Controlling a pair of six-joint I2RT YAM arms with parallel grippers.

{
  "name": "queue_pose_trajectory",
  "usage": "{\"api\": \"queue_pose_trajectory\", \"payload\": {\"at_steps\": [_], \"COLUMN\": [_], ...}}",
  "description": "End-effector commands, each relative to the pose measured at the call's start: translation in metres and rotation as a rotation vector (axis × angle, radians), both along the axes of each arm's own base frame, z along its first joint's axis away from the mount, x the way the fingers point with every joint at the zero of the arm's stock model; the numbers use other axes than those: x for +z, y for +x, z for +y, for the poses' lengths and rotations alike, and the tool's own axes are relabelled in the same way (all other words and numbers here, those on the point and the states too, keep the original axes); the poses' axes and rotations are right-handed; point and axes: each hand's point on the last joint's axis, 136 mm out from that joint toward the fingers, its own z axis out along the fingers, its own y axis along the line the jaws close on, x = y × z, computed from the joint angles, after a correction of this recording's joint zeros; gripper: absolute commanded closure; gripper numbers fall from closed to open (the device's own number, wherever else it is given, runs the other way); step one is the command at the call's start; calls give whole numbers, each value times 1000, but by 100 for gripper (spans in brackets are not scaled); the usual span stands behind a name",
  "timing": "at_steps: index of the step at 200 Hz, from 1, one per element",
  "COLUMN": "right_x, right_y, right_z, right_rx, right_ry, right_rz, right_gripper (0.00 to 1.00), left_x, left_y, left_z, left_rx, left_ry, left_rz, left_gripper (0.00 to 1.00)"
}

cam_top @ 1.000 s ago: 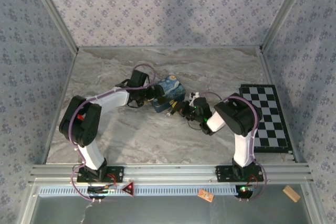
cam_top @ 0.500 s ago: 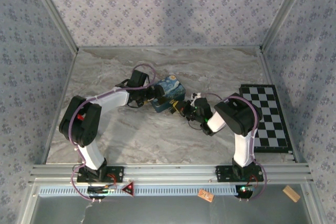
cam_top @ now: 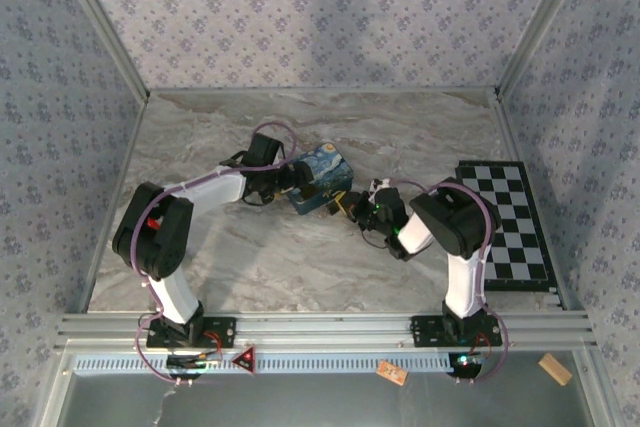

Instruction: Unlock the padlock with the key

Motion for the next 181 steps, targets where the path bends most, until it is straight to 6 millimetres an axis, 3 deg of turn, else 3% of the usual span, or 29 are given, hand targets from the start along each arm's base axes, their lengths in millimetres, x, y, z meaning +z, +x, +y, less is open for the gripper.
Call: {"api": "queue_pose_trajectory", "payload": {"at_steps": [1,149,181], "right_x": [9,25,38], "right_y": [4,-16,-34], "right_z": [-7,-41,-55], "right_rx": [-38,-24,66], "right_ry": [19,-126,-325], "right_rz": [-29,-43,-13], "right_gripper": [100,100,100], "left_x": [-15,-8,3], "left_y": [-10,-7,-10], "left_z": [12,11,9], "left_rx": [14,-2,-48], "left_ry": [49,38,44], "left_rz": [53,38,20], "left_gripper": [5,4,0]}}
